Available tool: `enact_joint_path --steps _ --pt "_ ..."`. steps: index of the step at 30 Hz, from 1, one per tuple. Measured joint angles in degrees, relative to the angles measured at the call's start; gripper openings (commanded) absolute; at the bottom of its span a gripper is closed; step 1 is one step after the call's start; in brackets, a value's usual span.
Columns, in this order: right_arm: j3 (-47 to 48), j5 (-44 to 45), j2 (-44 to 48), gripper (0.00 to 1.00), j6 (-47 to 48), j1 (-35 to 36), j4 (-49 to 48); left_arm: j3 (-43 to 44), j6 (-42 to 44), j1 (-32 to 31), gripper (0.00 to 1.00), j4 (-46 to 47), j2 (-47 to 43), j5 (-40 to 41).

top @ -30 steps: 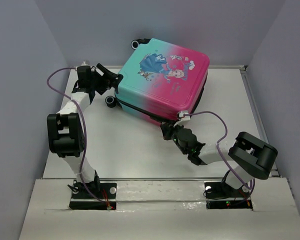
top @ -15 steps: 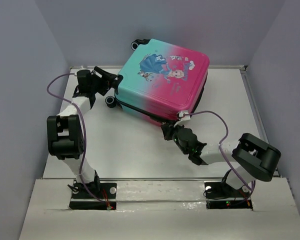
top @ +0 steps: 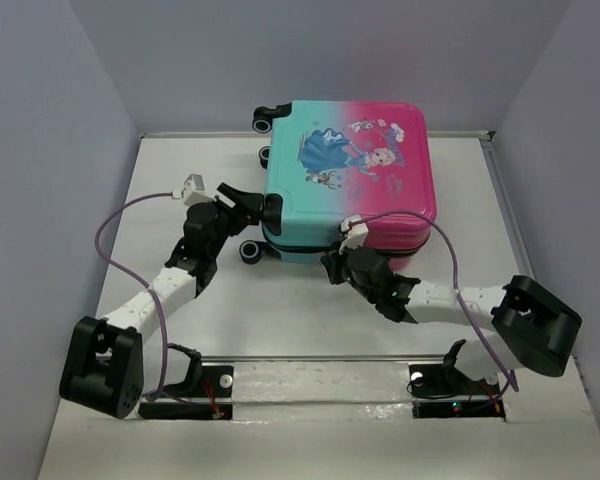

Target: Pack the luggage

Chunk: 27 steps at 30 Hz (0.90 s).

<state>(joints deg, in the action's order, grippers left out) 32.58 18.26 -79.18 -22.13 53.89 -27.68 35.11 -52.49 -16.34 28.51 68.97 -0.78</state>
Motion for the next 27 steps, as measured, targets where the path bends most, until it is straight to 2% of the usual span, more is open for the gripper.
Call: enact_joint_path --steps 3,7,8,15,22,25,27 --pt "2.1 -0.66 -2.1 0.07 1.16 1.16 0.98 -2.23 1.16 -4.26 0.06 0.79 -2.54 1.99" --pt "10.49 0.26 -11.52 0.07 1.84 7.26 -0.28 -2.8 2.73 -7.02 0.06 -0.98 -5.25 0.74" --pt "12.48 1.73 -14.99 0.07 2.73 9.25 -3.32 -2.8 3.96 -8.37 0.06 -3.02 -6.84 -0.15" --pt "11.82 1.07 -15.89 0.07 4.96 9.35 -7.17 -2.62 6.47 -8.83 0.06 -11.37 -14.62 -1.51" --pt "14.45 0.96 -23.89 0.07 7.13 9.68 -19.47 -2.62 6.71 -10.84 0.06 -16.28 -17.7 5.09" --pt "12.0 0.66 -23.28 0.07 7.17 9.73 -22.86 -1.77 7.02 -12.63 0.06 -16.94 -17.2 6.8" --pt "6.75 -0.57 -19.58 0.07 6.51 9.73 -24.35 -0.33 7.1 -14.8 0.06 -17.49 -15.56 5.9"
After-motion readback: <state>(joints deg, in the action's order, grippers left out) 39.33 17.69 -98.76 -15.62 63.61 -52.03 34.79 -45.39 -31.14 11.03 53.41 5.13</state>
